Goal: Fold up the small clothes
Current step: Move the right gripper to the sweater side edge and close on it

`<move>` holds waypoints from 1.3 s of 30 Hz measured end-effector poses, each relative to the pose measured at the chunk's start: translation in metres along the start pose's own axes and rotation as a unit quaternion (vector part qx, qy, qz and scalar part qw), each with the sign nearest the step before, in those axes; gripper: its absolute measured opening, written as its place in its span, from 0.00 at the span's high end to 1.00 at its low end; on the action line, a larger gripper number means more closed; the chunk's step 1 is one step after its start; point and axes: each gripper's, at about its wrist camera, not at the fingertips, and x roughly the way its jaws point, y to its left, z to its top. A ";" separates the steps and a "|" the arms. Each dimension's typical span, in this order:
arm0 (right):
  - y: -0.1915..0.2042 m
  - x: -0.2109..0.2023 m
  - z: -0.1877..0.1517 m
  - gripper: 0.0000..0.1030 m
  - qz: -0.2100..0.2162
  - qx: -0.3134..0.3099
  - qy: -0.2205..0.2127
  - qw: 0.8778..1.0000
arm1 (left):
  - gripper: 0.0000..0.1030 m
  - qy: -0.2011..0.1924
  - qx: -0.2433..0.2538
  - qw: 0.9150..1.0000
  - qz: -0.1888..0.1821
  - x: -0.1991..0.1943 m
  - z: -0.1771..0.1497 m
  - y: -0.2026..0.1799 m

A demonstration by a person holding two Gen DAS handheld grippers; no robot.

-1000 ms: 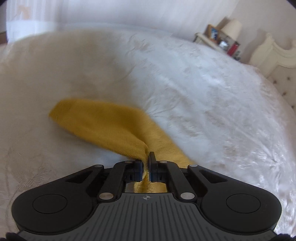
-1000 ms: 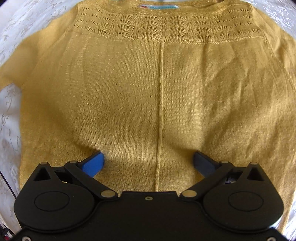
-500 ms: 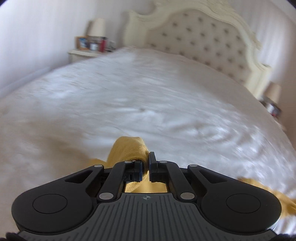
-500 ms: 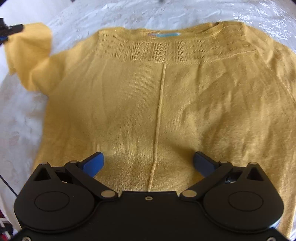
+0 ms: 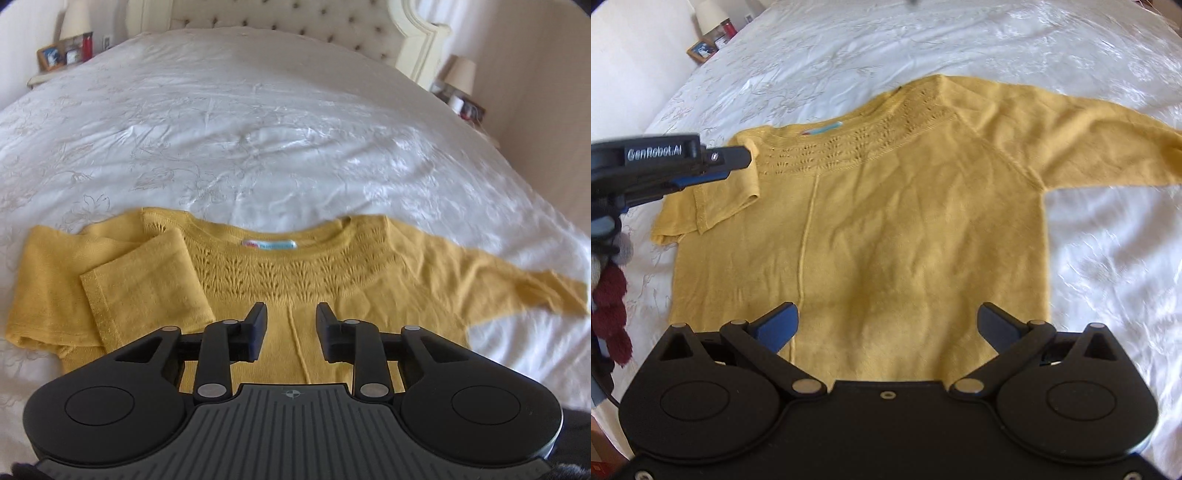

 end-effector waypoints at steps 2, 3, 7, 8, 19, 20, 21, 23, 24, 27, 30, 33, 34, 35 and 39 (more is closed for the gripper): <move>-0.002 -0.004 -0.002 0.01 0.001 -0.001 0.001 1.000 | 0.69 0.015 0.001 1.000 0.017 -0.003 -0.014 0.004; -0.002 -0.005 -0.002 0.01 0.002 -0.005 0.000 1.000 | 0.69 0.024 -0.004 0.999 0.029 -0.004 -0.021 0.009; 0.005 -0.010 0.000 0.01 0.006 -0.035 -0.007 0.999 | 0.69 0.069 -0.031 0.993 0.094 -0.009 -0.054 0.041; 0.009 -0.011 0.001 0.01 0.007 -0.044 -0.011 0.999 | 0.69 0.082 -0.038 0.990 0.109 -0.011 -0.063 0.052; 0.096 -0.013 0.042 0.08 -0.014 -0.167 -0.034 0.985 | 0.59 0.117 -0.091 0.981 0.122 -0.023 -0.120 0.107; 0.103 -0.007 0.047 0.18 -0.002 -0.168 -0.025 0.985 | 0.58 0.115 -0.098 0.981 0.118 -0.022 -0.120 0.109; 0.112 -0.001 0.052 0.26 0.006 -0.170 -0.015 0.985 | 0.55 0.112 -0.108 0.982 0.111 -0.022 -0.120 0.111; 0.129 0.012 0.060 0.32 0.017 -0.181 -0.003 0.983 | 0.51 0.107 -0.131 0.981 0.094 -0.022 -0.119 0.117; 0.139 0.019 0.063 0.33 0.024 -0.191 0.003 0.981 | 0.50 0.105 -0.143 0.980 0.085 -0.022 -0.119 0.122; 0.167 0.041 0.070 0.43 0.040 -0.223 0.016 0.974 | 0.49 0.104 -0.166 0.979 0.057 -0.023 -0.117 0.133; 0.193 0.068 0.077 0.53 0.047 -0.242 0.027 0.969 | 0.49 0.105 -0.153 0.982 0.037 -0.023 -0.116 0.137; 0.212 0.095 0.085 0.50 0.045 -0.245 0.031 0.968 | 0.49 0.106 -0.127 0.986 0.033 -0.022 -0.118 0.133; 0.218 0.102 0.087 0.48 0.044 -0.248 0.031 0.967 | 0.49 0.105 -0.123 0.986 0.034 -0.022 -0.118 0.132; 0.223 0.109 0.089 0.43 0.043 -0.250 0.031 0.967 | 0.49 0.104 -0.123 0.986 0.037 -0.021 -0.119 0.130; 0.243 0.134 0.091 0.35 0.048 -0.268 0.039 0.962 | 0.42 0.102 -0.118 0.987 0.049 -0.021 -0.121 0.122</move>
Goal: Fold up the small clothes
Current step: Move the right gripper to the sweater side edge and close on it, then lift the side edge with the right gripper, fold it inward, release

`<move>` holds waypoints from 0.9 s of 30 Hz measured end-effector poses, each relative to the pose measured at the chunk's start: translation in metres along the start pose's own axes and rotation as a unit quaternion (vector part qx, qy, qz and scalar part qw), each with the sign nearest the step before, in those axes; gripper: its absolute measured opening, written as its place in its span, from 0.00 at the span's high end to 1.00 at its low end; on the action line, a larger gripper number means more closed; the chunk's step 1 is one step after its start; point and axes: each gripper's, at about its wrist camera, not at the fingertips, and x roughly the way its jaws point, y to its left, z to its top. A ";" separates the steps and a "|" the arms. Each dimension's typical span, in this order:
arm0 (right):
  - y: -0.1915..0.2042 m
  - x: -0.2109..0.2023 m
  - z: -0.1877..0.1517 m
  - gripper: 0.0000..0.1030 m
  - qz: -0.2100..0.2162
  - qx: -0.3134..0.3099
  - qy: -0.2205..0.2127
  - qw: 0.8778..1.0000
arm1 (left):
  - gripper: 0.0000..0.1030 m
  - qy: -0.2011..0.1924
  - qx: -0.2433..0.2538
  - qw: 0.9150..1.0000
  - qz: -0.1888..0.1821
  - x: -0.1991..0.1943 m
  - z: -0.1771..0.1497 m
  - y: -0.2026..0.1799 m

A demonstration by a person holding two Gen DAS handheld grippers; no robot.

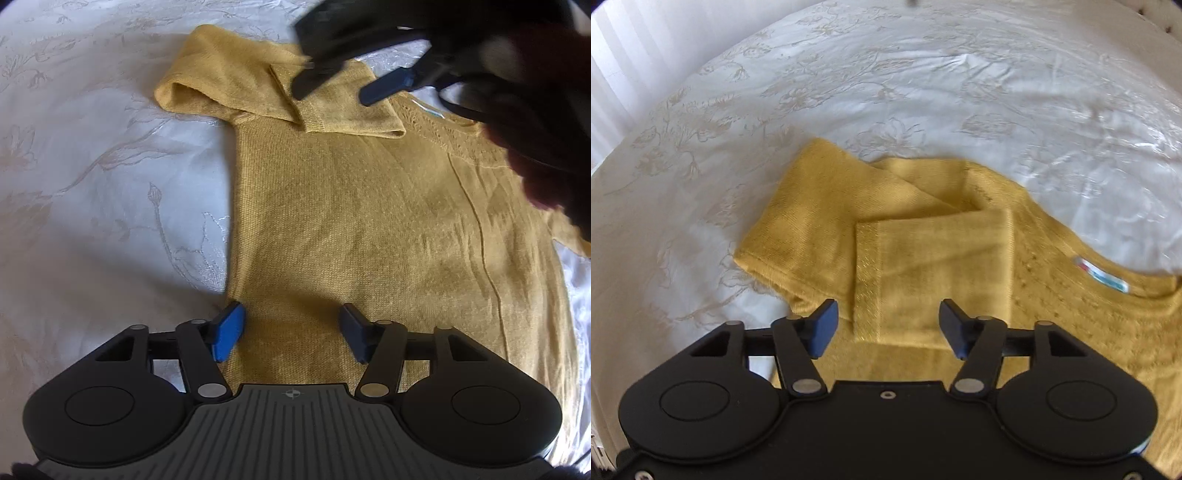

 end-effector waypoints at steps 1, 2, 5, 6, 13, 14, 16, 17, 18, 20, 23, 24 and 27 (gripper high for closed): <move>0.003 0.006 0.001 0.34 -0.003 -0.005 0.004 1.000 | 0.38 0.000 0.004 1.000 0.004 0.001 -0.001 -0.004; 0.006 0.013 0.003 0.34 -0.009 -0.011 0.012 1.000 | 0.35 0.000 0.010 1.000 0.007 0.003 -0.001 -0.007; 0.007 0.030 0.001 0.43 -0.024 -0.024 0.036 0.999 | 0.25 0.003 0.036 0.999 0.017 0.001 -0.007 -0.019; 0.005 0.030 0.000 0.62 -0.020 -0.025 0.039 0.999 | 0.22 0.005 0.044 0.999 0.021 0.002 -0.007 -0.023; -0.055 -0.031 -0.007 0.80 0.012 0.076 -0.026 0.997 | 0.21 0.007 0.041 0.999 0.023 0.001 -0.008 -0.029; -0.068 -0.043 -0.012 0.80 0.008 0.093 -0.036 0.995 | 0.21 0.007 0.039 0.999 0.022 0.000 -0.008 -0.028; -0.095 -0.064 -0.024 0.80 -0.004 0.126 -0.050 0.991 | 0.22 0.010 0.035 0.999 0.019 -0.001 -0.005 -0.024; -0.110 -0.073 -0.029 0.80 -0.015 0.142 -0.055 0.988 | 0.22 0.011 0.035 0.999 0.019 -0.002 -0.004 -0.023; -0.123 -0.081 -0.035 0.80 -0.023 0.154 -0.057 0.986 | 0.23 0.011 0.037 0.999 0.022 -0.003 0.000 -0.023; -0.150 -0.093 -0.048 0.81 -0.037 0.183 -0.058 0.981 | 0.28 0.006 0.054 0.998 0.035 -0.005 0.007 -0.027; -0.178 -0.104 -0.070 0.90 -0.063 0.213 -0.052 0.974 | 0.28 -0.030 0.078 0.995 0.057 -0.018 0.020 -0.029; -0.187 -0.106 -0.078 0.90 -0.067 0.226 -0.047 0.971 | 0.28 -0.039 0.078 0.994 0.059 -0.021 0.025 -0.028; -0.208 -0.105 -0.100 0.89 -0.069 0.264 -0.038 0.961 | 0.28 -0.059 0.073 0.993 0.073 -0.022 0.047 -0.023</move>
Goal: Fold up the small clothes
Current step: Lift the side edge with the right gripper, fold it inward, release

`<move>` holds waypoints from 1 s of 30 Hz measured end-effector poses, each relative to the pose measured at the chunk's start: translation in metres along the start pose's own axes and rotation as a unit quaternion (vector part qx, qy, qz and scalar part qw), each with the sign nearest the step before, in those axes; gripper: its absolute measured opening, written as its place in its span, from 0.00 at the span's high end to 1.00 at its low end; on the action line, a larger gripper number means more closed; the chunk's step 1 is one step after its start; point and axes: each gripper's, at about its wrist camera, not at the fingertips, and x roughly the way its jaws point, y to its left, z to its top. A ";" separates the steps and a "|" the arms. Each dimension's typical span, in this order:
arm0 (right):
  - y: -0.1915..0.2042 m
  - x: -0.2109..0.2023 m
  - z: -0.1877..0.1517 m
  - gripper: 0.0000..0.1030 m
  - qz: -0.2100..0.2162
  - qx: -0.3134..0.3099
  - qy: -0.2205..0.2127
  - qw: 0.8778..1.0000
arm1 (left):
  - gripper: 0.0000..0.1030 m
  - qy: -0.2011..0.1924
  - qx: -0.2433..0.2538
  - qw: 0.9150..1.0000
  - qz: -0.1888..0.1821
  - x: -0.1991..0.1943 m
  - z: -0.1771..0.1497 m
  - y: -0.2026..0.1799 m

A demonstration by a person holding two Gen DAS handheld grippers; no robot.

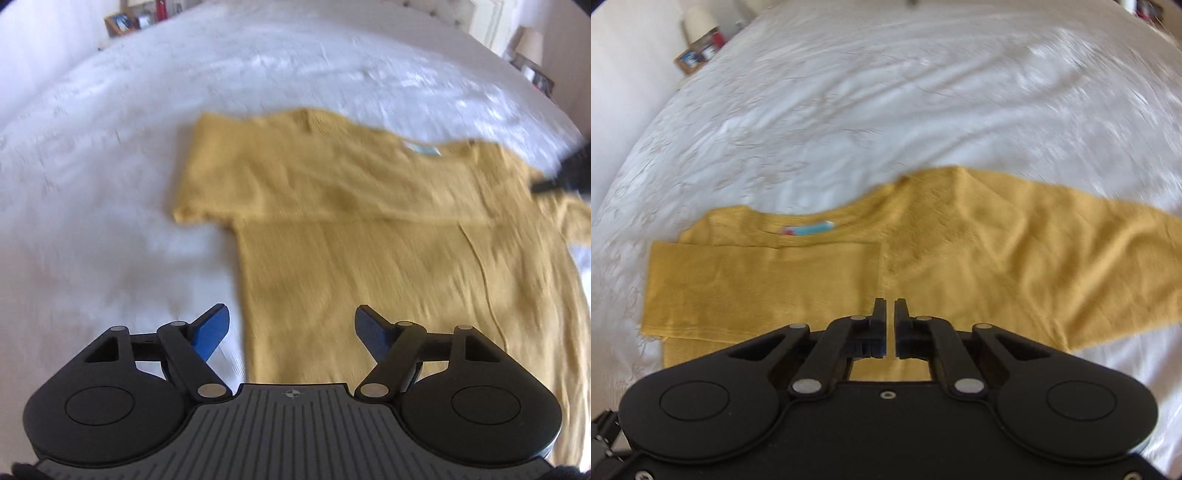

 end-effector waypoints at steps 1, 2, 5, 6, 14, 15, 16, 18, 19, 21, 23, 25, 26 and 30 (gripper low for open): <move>-0.006 0.002 -0.001 0.86 0.000 0.008 0.005 1.000 | 0.28 -0.001 -0.002 1.000 0.009 0.004 0.006 0.003; -0.013 0.004 -0.002 0.81 0.014 0.019 0.008 1.000 | 0.28 -0.001 -0.005 1.000 0.018 0.008 0.012 0.006; -0.017 0.007 -0.005 0.78 0.043 0.032 0.005 0.999 | 0.28 -0.004 -0.018 0.999 0.032 0.022 0.024 0.014; -0.015 0.009 -0.005 0.69 0.048 0.028 0.005 0.998 | 0.28 -0.003 -0.022 0.999 0.037 0.026 0.025 0.018; 0.004 0.046 -0.004 0.41 0.074 0.008 0.018 0.997 | 0.26 0.058 -0.082 0.994 0.048 0.056 0.014 0.045; 0.006 0.051 -0.004 0.41 0.072 0.007 0.022 0.997 | 0.26 0.056 -0.086 0.994 0.046 0.057 0.013 0.046; 0.008 0.056 -0.004 0.41 0.065 0.006 0.027 0.998 | 0.26 0.056 -0.083 0.994 0.047 0.058 0.013 0.045; 0.009 0.066 -0.004 0.41 0.056 0.011 0.035 0.998 | 0.25 0.056 -0.078 0.994 0.047 0.058 0.013 0.044; 0.009 0.068 -0.004 0.41 0.053 0.016 0.037 0.998 | 0.25 0.055 -0.078 0.994 0.047 0.058 0.013 0.045; 0.011 0.070 -0.004 0.69 0.057 0.021 0.040 0.997 | 0.25 0.054 -0.080 0.994 0.045 0.057 0.012 0.045; 0.018 0.065 -0.003 0.87 0.056 0.011 0.042 0.997 | 0.25 0.053 -0.080 0.994 0.046 0.056 0.012 0.044; 0.026 0.052 -0.001 0.88 0.081 -0.006 0.024 0.996 | 0.25 0.054 -0.080 0.994 0.047 0.058 0.014 0.044; 0.029 0.041 0.000 0.88 0.095 -0.014 0.010 0.995 | 0.25 0.055 -0.081 0.994 0.047 0.058 0.015 0.043; 0.022 -0.008 0.007 0.88 0.106 -0.020 -0.046 0.993 | 0.25 0.059 -0.085 0.994 0.046 0.056 0.018 0.045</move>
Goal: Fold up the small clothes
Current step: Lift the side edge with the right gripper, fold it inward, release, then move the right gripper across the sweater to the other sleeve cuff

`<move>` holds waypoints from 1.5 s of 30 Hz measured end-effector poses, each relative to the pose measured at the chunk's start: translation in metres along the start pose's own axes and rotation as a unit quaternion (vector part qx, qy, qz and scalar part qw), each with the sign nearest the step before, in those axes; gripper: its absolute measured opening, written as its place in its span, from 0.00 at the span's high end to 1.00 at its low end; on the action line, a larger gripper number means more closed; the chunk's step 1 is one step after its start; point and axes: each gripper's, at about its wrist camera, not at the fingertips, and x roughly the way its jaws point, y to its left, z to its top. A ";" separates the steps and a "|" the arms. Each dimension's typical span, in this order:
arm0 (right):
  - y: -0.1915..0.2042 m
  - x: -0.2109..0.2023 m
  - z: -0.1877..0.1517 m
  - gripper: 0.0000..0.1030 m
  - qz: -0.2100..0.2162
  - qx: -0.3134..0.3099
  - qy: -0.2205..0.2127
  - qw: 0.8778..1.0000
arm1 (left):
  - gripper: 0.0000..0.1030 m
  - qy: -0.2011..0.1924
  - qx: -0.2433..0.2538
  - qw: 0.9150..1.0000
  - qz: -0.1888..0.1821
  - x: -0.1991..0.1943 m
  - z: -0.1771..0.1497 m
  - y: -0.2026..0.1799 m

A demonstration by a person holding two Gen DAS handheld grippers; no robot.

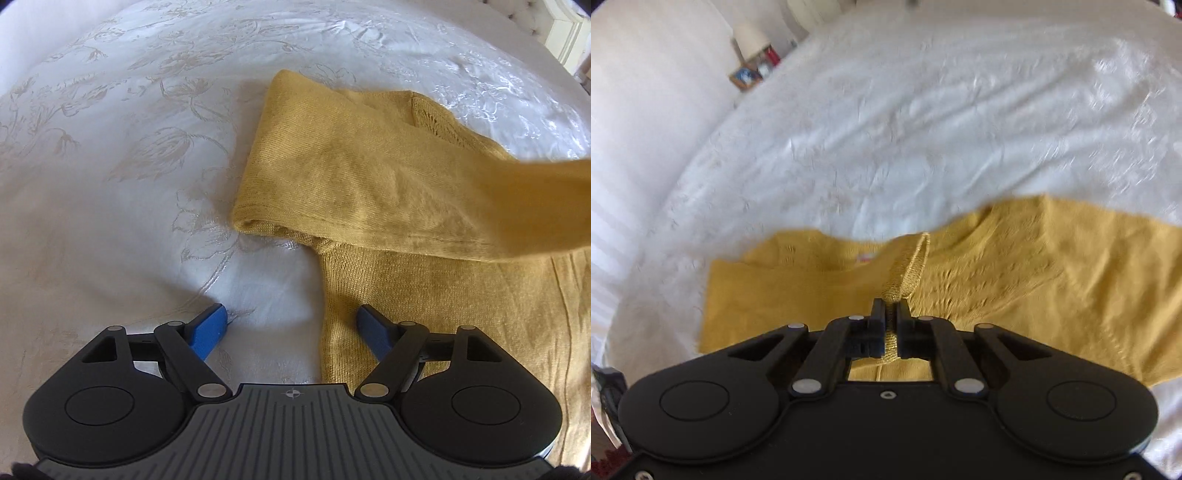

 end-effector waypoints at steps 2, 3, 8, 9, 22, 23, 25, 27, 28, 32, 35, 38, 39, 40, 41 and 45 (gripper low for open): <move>-0.015 -0.009 0.006 0.88 -0.032 0.016 -0.008 0.999 | 0.25 0.000 0.000 1.000 0.000 0.000 0.000 0.001; -0.025 -0.010 0.006 0.88 -0.056 0.020 -0.007 0.998 | 0.25 0.000 0.001 1.000 0.002 -0.001 0.000 0.001; -0.066 -0.001 0.003 0.88 -0.124 0.027 0.017 0.992 | 0.26 -0.003 0.020 1.000 0.022 -0.006 0.006 -0.003; -0.068 -0.001 0.002 0.88 -0.124 0.027 0.019 0.992 | 0.26 -0.007 0.023 0.999 0.025 -0.008 0.009 -0.004; -0.072 -0.002 -0.002 0.88 -0.154 0.018 0.022 0.988 | 0.22 -0.009 0.023 0.999 0.043 0.014 0.038 0.013; -0.077 0.001 -0.002 0.88 -0.162 0.020 0.027 0.986 | 0.22 -0.009 0.031 0.999 0.042 0.014 0.037 0.013; -0.085 0.009 -0.005 0.89 -0.174 0.018 0.039 0.984 | 0.21 -0.010 0.055 0.997 0.044 0.013 0.035 0.010; -0.090 0.016 -0.008 0.88 -0.178 0.021 0.050 0.983 | 0.21 -0.010 0.069 0.997 0.045 0.009 0.033 0.009; -0.091 0.019 -0.010 0.85 -0.178 0.021 0.054 0.982 | 0.22 -0.009 0.070 0.997 0.045 0.007 0.032 0.010; -0.088 0.017 -0.015 0.67 -0.195 0.023 0.041 0.980 | 0.26 -0.027 0.073 0.995 0.064 -0.018 0.028 0.010; -0.084 0.003 -0.017 0.40 -0.207 0.038 0.012 0.978 | 0.26 -0.074 0.073 0.994 0.045 -0.047 0.033 0.008; -0.073 -0.010 -0.021 0.15 -0.187 0.039 -0.017 0.981 | 0.25 -0.100 0.093 0.990 0.032 -0.056 0.043 -0.006; -0.068 -0.011 -0.023 0.11 -0.178 0.035 -0.018 0.983 | 0.25 -0.100 0.098 0.990 0.026 -0.054 0.047 -0.011; -0.063 -0.009 -0.023 0.06 -0.172 0.027 -0.014 0.985 | 0.25 -0.099 0.102 0.990 0.019 -0.049 0.052 -0.016; -0.058 -0.005 -0.023 0.03 -0.170 0.018 -0.009 0.985 | 0.24 -0.097 0.103 0.990 0.013 -0.043 0.056 -0.022; -0.046 0.014 -0.022 0.01 -0.159 -0.008 0.011 0.987 | 0.24 -0.072 0.102 0.992 0.007 -0.012 0.067 -0.039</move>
